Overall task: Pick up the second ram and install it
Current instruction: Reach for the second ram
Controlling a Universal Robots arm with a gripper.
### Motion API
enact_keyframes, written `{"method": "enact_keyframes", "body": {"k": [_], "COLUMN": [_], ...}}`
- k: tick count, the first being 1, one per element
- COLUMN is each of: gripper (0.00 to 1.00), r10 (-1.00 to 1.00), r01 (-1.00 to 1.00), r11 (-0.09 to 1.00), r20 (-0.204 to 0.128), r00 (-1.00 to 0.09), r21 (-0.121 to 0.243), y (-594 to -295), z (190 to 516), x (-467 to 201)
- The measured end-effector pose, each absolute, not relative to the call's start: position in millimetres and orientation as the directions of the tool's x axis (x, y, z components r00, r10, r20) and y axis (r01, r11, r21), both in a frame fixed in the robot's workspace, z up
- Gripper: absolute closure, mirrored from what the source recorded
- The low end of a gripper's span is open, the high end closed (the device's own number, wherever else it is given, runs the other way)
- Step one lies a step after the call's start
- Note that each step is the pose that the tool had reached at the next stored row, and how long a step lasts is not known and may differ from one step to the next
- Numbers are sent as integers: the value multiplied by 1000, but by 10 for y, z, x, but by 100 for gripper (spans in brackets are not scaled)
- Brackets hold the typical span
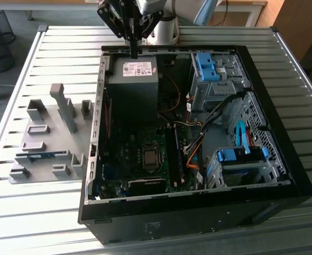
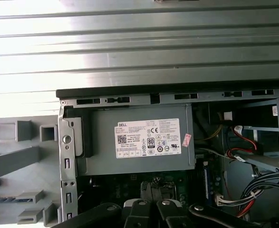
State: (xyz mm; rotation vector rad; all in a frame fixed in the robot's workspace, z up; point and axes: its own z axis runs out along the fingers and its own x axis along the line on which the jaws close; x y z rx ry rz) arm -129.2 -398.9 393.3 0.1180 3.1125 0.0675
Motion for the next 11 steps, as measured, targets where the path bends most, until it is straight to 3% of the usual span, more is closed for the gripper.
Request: {"method": "enact_keyframes", "body": {"k": [11], "gripper": [90], "r10": [76], "r01": [75], "r11": [996], "r20": [-24], "r00": [-997], "r21": [44], "y": [-3990], "z": [3933], "x": [-1334]}}
